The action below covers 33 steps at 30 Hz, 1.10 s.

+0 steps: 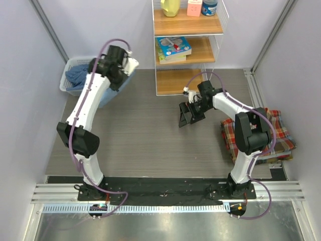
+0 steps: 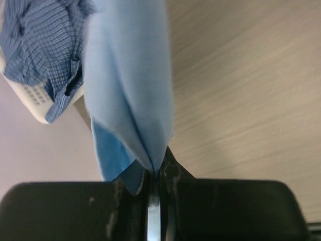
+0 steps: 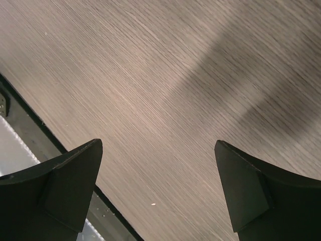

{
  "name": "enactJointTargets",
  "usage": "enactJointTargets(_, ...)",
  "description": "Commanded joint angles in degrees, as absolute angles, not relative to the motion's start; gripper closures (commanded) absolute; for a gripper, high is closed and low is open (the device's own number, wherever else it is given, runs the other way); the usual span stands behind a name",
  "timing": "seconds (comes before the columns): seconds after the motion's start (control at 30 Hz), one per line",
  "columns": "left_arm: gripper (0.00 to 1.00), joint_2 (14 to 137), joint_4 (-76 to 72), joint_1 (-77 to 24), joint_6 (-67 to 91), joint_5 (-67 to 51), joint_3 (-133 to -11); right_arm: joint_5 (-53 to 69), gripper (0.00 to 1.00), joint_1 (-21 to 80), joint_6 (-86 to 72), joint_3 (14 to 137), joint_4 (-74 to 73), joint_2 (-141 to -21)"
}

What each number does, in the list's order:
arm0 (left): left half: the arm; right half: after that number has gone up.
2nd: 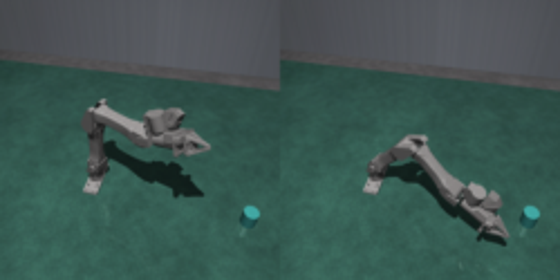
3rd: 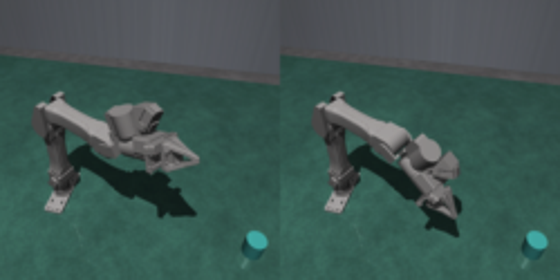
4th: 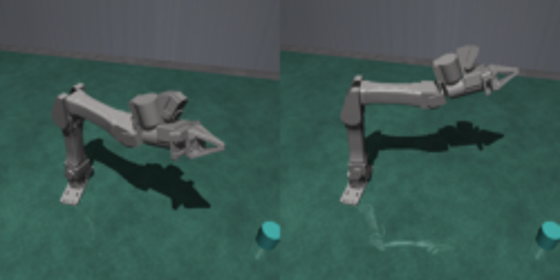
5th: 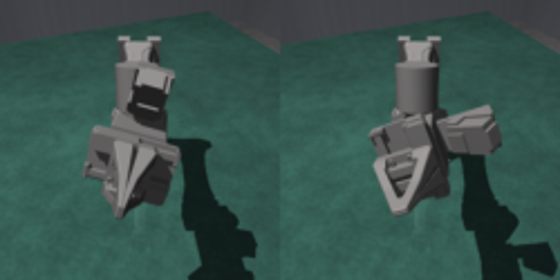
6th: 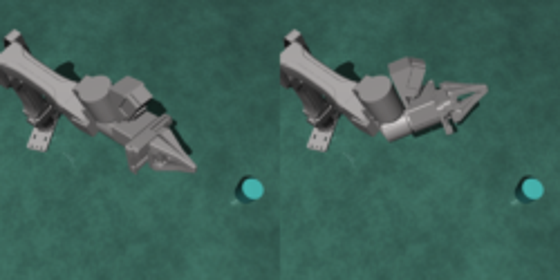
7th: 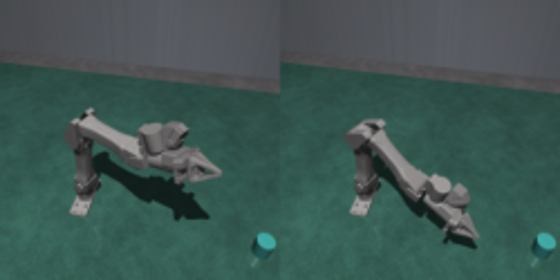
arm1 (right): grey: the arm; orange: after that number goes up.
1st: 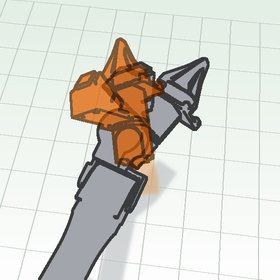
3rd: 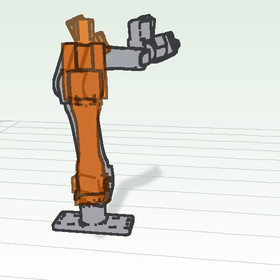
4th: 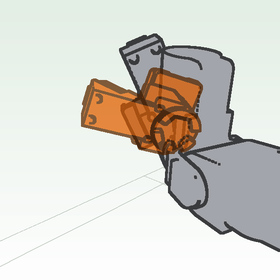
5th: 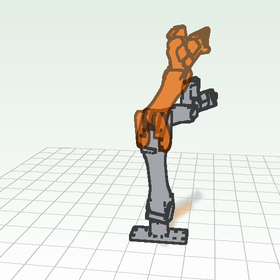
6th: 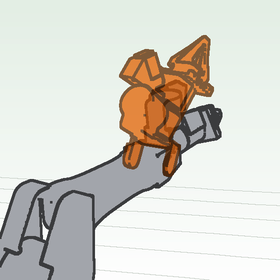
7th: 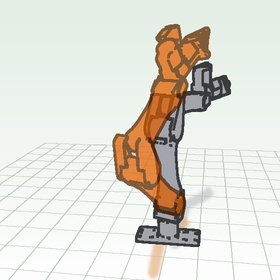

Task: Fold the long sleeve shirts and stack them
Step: Fold the shirt

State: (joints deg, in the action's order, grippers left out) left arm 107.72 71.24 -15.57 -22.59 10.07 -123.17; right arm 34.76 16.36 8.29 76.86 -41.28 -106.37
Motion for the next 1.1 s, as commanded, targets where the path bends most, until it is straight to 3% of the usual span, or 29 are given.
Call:
enactJointTargets(0.0,1.0,106.35,75.51,-27.21,-28.31,22.4,-111.58,38.05,0.0,14.42,6.07,76.64,-41.22,-102.66)
enactJointTargets(0.27,0.96,110.65,65.22,-39.89,-13.38,12.59,-88.61,39.46,0.0,10.81,6.24,74.8,-43.33,-101.34)
enactJointTargets(0.47,0.85,113.72,61.53,-48.68,-5.55,0.98,-88.85,39.38,0.0,10.02,6.33,73.83,-43.95,-100.9)
enactJointTargets(0.53,0.76,116.01,61.87,-49.04,-3.17,-3.06,-91.22,39.2,0.0,9.84,6.24,73.83,-43.86,-100.99)
enactJointTargets(0.57,0.55,116.62,62.14,-48.87,-2.38,-4.21,-94.1,39.03,0.0,9.93,6.15,73.83,-43.86,-100.99)
enactJointTargets(0.63,0.46,115.41,61.97,-48.17,-1.59,-9.73,-95.97,38.5,0.01,9.76,6.06,73.83,-43.86,-100.72)
enactJointTargets(0.67,0.29,113.57,61.44,-46.6,-1.76,-12.98,-96.41,38.24,0.0,9.76,5.89,73.83,-44.03,-100.46)
enactJointTargets(0.77,0.19,105.58,61.69,-43.08,-4.12,-22.13,-96.77,37.36,0.0,9.32,6.06,73.3,-44.38,-98.71)
enactJointTargets(0.83,0.19,101.1,63.27,-38.86,-10.76,-23.98,-96.16,38.05,0.0,9.4,5.98,72.16,-44.56,-97.47)
enactJointTargets(0.9,0.29,99.24,66.53,-34.22,-17.28,-23.21,-93.97,39.28,0.0,9.4,5.1,70.76,-44.47,-96.95)
enactJointTargets(1.07,0.42,98.09,71.54,-28.57,-42.95,-20.06,-85.97,43.41,0.04,9.32,2.38,67.59,-41.23,-96.77)
